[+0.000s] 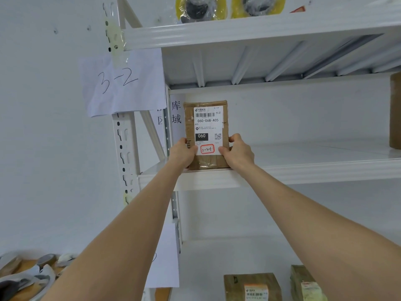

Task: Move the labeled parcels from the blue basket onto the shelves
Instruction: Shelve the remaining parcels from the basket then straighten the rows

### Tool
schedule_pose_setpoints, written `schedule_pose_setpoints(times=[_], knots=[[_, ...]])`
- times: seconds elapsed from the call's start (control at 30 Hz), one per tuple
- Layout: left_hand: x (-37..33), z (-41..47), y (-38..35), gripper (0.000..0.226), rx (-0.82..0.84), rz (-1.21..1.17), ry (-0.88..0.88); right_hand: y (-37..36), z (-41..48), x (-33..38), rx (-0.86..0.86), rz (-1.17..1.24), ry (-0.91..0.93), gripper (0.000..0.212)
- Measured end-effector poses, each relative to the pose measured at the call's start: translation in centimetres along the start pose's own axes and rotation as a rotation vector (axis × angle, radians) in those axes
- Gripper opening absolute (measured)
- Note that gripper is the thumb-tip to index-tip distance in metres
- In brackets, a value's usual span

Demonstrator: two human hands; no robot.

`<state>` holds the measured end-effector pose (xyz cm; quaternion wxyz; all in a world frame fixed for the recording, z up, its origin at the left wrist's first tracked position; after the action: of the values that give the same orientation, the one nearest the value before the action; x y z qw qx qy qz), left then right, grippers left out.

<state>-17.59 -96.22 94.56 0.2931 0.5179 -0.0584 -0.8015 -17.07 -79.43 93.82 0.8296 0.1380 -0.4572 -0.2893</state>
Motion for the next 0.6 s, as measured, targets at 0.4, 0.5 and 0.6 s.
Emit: schedule_pose_setpoints(times=[0.4, 0.5, 0.6], knots=[[0.4, 1.7, -0.6, 0.031, -0.005, 0.049, -0.012, -0.9, 1.6, -0.3, 0.03, 0.031, -0.034, 0.032], [0.6, 2.1, -0.8, 0.033, -0.004, 0.05, -0.011, -1.0, 2.0, -0.4, 0.038, 0.038, -0.037, 0.031], [0.6, 2.4, -1.0, 0.034, -0.003, 0.058, -0.01, -1.1, 2.3, -0.4, 0.043, 0.031, -0.041, 0.032]])
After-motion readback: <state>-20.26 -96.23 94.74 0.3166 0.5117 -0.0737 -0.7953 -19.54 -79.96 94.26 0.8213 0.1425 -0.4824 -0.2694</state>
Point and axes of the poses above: each hand's wrist, its own z-axis towards the middle knuckle, its own y-axis out of the back of the hand, x = y × z, the point moved 2 cm from there along z, towards the middle knuckle, and after that the axes turned 2 degrees about x, right-handed, at the moved point
